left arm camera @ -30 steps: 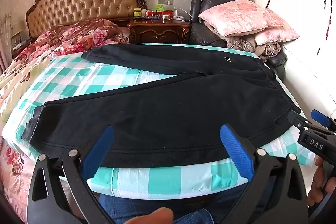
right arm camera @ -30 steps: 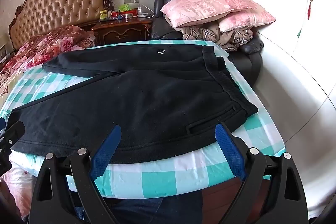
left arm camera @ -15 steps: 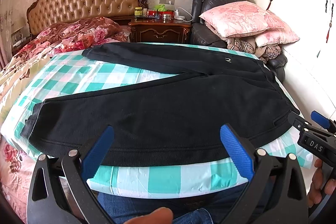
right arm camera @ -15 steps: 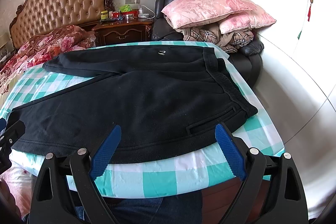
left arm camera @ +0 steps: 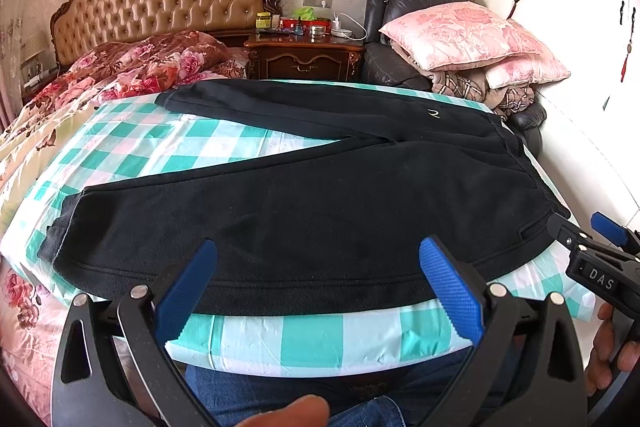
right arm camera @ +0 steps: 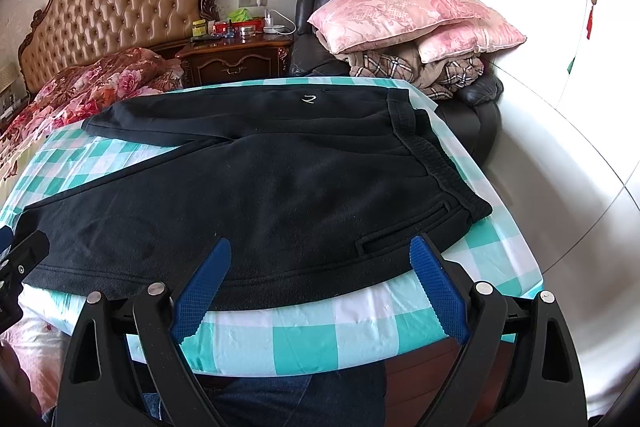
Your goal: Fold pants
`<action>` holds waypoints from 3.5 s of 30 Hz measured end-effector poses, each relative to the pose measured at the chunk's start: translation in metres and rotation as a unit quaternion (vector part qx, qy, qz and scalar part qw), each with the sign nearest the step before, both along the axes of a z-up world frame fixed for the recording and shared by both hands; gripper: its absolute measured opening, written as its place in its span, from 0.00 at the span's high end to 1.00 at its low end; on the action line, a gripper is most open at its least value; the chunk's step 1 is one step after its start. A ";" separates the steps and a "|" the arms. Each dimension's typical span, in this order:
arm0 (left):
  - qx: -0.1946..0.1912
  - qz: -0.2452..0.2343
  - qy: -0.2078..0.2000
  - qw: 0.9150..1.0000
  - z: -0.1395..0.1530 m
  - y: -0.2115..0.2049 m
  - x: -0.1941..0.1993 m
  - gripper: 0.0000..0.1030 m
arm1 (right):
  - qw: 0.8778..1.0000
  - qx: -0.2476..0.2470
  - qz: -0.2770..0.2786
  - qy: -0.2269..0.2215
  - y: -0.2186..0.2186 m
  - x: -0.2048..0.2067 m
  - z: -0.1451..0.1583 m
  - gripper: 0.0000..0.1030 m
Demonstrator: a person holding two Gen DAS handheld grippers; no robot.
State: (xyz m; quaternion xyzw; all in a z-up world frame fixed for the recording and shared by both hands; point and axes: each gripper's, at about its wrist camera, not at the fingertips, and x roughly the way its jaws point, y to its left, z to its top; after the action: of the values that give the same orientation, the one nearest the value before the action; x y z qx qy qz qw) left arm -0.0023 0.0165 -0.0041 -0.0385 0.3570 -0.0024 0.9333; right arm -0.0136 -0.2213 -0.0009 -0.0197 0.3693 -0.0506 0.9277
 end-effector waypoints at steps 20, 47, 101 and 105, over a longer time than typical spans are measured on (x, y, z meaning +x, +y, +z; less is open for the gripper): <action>-0.001 0.006 0.000 1.000 0.000 -0.004 -0.003 0.02 | 1.000 0.003 0.002 0.000 0.006 -0.004 -0.001 0.15; 0.011 0.013 0.003 1.000 0.003 -0.002 0.001 0.02 | 1.000 0.006 0.015 -0.011 0.006 -0.004 -0.001 0.15; 0.001 0.008 0.011 1.000 -0.001 -0.001 0.000 0.02 | 0.998 0.019 0.052 0.001 0.017 -0.007 -0.007 0.05; 0.000 0.009 0.011 1.000 -0.001 0.000 0.000 0.02 | 0.998 0.019 0.052 0.001 0.018 -0.007 -0.007 0.05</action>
State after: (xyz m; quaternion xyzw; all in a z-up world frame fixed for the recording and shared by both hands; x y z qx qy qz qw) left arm -0.0020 0.0161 -0.0053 -0.0412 0.3667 0.0061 0.9294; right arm -0.0208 -0.2036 -0.0079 -0.0214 0.3699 0.0043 0.9288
